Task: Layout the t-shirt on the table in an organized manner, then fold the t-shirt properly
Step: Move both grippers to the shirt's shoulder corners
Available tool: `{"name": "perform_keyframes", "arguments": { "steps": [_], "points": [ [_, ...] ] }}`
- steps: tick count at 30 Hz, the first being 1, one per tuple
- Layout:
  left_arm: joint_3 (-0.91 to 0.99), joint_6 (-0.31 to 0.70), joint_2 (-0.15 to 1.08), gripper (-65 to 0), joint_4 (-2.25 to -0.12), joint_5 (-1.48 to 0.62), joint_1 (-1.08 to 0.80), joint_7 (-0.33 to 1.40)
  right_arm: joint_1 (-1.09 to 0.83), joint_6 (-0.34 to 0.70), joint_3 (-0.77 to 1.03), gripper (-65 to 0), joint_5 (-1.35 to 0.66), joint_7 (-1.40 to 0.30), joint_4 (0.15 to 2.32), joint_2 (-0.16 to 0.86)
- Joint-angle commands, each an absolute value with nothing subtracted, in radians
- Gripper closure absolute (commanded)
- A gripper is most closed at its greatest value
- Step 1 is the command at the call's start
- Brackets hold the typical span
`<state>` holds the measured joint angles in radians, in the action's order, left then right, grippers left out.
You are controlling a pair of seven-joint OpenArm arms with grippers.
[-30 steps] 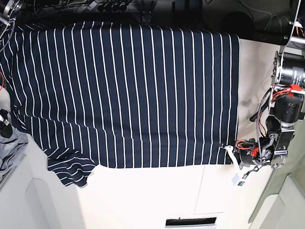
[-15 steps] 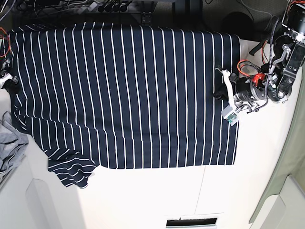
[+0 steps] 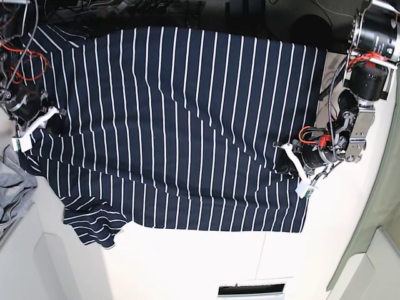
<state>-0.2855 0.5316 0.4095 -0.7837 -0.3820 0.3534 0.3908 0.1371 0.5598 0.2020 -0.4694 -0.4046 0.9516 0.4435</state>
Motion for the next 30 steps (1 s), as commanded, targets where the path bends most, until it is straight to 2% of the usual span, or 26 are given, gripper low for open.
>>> {"name": "perform_keyframes", "arguments": {
  "steps": [1, 5, 13, 17, 20, 27, 30],
  "points": [
    [-0.288, 0.462, 0.429, 0.0, -0.733, -0.292, 0.382, 0.462, 0.183, 0.549, 0.199, 0.0, -0.442, -0.414, 0.937, 0.44],
    [-0.288, 0.411, 0.429, 0.0, -0.631, -0.241, 0.509, 0.424, 0.295, 0.532, 0.2, 0.0, -0.406, -0.392, 0.869, 0.414],
    [-0.288, 0.413, 0.44, 0.0, -0.609, -0.227, 0.626, 0.454, 0.44, 0.527, 0.2, 0.0, -0.407, -0.41, 0.858, 0.407],
    [-0.287, 0.551, 0.481, 0.0, -0.672, -0.396, 0.622, 0.551, 0.45, 0.527, 0.217, 0.0, -0.426, -0.551, 0.9, 0.411],
    [-0.287, 0.608, 0.542, -0.8, -0.791, -0.57, 0.575, 0.63, 0.387, 0.53, 0.262, 0.0, -0.506, -0.652, 1.005, 0.425],
    [-0.273, 0.698, 0.723, -19.2, -1.089, -0.854, 0.332, 0.776, 0.084, 0.54, 0.463, 0.0, -0.635, -0.772, 1.361, 0.456],
    [-0.188, 0.698, 0.756, -19.9, -1.172, -0.947, 0.208, 0.843, -0.041, 0.552, 0.529, 0.0, -0.691, -0.776, 1.425, 0.471]
  ]
}}
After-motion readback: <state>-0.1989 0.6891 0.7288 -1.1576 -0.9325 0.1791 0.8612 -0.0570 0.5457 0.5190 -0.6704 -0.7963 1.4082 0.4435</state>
